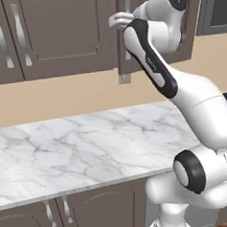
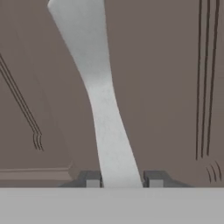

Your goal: Open the cabinet, pick the kettle from the cabinet, and place it in the sink.

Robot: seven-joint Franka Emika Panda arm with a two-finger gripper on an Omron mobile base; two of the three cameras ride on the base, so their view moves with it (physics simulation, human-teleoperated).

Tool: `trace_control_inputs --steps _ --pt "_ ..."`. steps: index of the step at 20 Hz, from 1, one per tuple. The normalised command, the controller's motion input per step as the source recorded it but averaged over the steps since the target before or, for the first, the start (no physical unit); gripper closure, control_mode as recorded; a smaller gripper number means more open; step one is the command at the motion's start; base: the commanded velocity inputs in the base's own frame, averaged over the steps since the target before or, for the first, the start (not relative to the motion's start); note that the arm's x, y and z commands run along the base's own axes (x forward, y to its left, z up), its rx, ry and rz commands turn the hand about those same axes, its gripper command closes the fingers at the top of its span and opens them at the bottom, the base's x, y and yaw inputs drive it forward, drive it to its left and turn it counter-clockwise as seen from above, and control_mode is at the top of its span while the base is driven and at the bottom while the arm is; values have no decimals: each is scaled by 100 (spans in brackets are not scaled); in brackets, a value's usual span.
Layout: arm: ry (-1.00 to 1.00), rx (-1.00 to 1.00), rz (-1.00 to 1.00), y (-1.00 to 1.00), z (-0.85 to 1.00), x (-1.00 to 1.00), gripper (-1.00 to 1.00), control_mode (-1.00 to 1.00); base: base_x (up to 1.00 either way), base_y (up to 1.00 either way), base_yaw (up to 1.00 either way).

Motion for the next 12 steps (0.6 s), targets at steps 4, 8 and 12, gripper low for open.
trace_control_inputs --steps 4,8,12 --pt "-1 7 4 1 0 -50 100 -100 0 0 0" --pt "0 0 4 0 6 -47 100 -100 0 0 0" --pt "0 0 7 0 8 -50 100 -100 0 0 0"
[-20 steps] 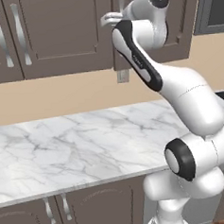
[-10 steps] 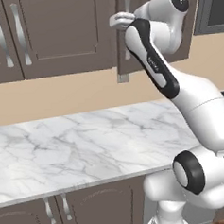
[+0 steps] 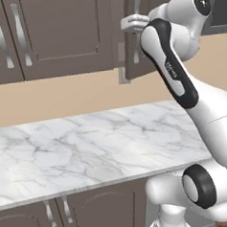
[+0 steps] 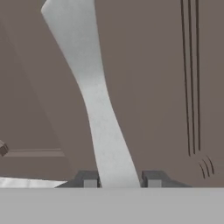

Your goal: Open the cabinet, pick the kettle from the cabinet, and place it in the sink.

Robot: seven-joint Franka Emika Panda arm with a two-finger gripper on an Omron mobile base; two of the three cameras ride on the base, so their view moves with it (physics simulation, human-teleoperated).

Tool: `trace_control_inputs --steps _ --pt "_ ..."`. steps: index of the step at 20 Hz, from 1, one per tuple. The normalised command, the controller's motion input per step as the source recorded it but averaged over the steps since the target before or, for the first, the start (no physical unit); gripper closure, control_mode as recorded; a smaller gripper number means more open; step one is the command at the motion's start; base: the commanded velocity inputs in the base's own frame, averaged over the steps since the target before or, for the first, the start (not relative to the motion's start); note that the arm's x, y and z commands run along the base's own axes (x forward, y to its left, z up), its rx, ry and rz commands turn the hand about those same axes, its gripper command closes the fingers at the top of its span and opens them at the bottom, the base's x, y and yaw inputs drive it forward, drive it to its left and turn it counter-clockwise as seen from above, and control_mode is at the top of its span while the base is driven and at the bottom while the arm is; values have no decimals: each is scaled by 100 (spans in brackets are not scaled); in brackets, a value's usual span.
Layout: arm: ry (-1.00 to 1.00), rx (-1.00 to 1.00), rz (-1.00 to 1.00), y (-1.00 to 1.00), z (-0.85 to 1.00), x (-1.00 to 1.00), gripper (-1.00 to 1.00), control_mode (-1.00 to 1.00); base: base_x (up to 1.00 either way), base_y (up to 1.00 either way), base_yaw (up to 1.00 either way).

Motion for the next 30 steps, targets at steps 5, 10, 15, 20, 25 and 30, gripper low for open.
trace_control_inputs --steps 5,10,15,20,25,30 --pt "0 0 10 -4 8 -47 100 -100 0 0 0" --pt "0 0 11 -11 10 -49 100 -100 0 0 0" --pt "0 0 13 -19 8 -50 100 -100 0 0 0" --pt "0 0 12 -24 9 -52 100 -100 0 0 0" --pt "0 1 8 -29 11 -50 100 -100 0 0 0" --pt "0 2 7 -33 12 -48 100 -100 0 0 0"
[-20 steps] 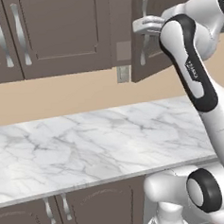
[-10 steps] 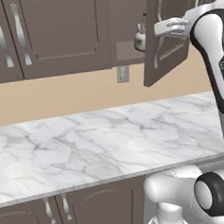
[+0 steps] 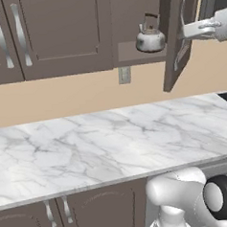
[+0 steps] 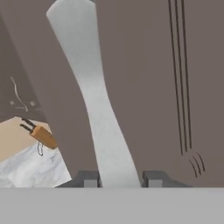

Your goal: Open the cabinet, pick the kettle from the cabinet, and place it in the sink.

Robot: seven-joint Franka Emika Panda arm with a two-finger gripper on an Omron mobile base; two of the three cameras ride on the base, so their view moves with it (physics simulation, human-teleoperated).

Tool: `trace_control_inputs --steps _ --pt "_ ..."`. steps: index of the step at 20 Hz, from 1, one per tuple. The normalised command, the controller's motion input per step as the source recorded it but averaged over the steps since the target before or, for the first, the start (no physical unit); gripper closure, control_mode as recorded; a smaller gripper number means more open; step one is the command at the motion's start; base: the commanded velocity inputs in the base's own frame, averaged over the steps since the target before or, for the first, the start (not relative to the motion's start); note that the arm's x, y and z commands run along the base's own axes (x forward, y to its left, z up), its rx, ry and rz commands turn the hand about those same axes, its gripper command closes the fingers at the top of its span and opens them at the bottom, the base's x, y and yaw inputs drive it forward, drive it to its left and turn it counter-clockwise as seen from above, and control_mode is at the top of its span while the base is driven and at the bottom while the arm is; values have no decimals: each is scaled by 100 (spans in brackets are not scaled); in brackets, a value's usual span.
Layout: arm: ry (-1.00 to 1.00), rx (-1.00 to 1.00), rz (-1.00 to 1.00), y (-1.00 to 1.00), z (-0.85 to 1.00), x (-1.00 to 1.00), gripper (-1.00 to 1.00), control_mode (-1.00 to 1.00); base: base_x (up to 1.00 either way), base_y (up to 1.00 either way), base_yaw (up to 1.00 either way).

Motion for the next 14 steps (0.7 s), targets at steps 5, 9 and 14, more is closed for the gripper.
trace_control_inputs --steps 5,9,14 --pt "-12 0 6 -1 -17 -44 -100 -100 0 0 0" --pt "-6 0 0 6 -20 -32 -100 -100 0 0 0" --pt "0 -1 -7 -25 -1 -51 -100 -100 0 0 0"
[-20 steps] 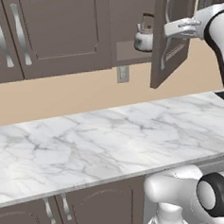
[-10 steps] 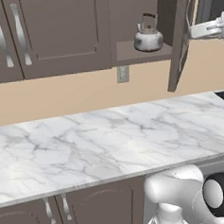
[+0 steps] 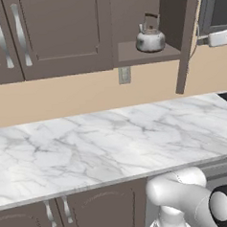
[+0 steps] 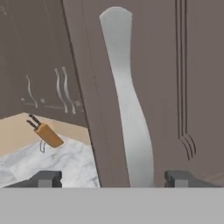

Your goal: Open the cabinet, pick the kettle from the cabinet, and place it in the sink.

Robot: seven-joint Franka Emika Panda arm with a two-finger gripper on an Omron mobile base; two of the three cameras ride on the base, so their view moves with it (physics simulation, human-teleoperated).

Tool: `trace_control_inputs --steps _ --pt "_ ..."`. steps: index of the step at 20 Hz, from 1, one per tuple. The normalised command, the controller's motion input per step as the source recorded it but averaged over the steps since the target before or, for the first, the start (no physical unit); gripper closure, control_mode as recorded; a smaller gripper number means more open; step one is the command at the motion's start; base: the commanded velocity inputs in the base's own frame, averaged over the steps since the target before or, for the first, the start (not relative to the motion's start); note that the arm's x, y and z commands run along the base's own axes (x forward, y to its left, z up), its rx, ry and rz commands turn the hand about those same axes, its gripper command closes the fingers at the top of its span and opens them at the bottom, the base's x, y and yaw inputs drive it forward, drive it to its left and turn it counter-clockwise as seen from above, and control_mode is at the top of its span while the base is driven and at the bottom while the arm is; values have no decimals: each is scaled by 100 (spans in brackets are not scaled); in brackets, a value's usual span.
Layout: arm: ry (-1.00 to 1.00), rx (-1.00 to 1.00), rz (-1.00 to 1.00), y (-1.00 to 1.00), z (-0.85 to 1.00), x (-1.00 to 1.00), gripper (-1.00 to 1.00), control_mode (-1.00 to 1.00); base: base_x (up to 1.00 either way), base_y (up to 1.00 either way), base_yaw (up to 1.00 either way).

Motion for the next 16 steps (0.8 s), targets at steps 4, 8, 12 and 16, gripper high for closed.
trace_control_inputs --steps 4,8,12,16 --pt "2 -4 -9 -19 -1 -46 -100 -100 0 0 0" --pt "11 -5 -8 -9 -2 -40 -100 -100 0 0 0" --pt "13 0 -17 24 -5 -42 -100 -100 0 0 0" --pt "6 0 -15 40 -8 -39 -100 -100 0 0 0"
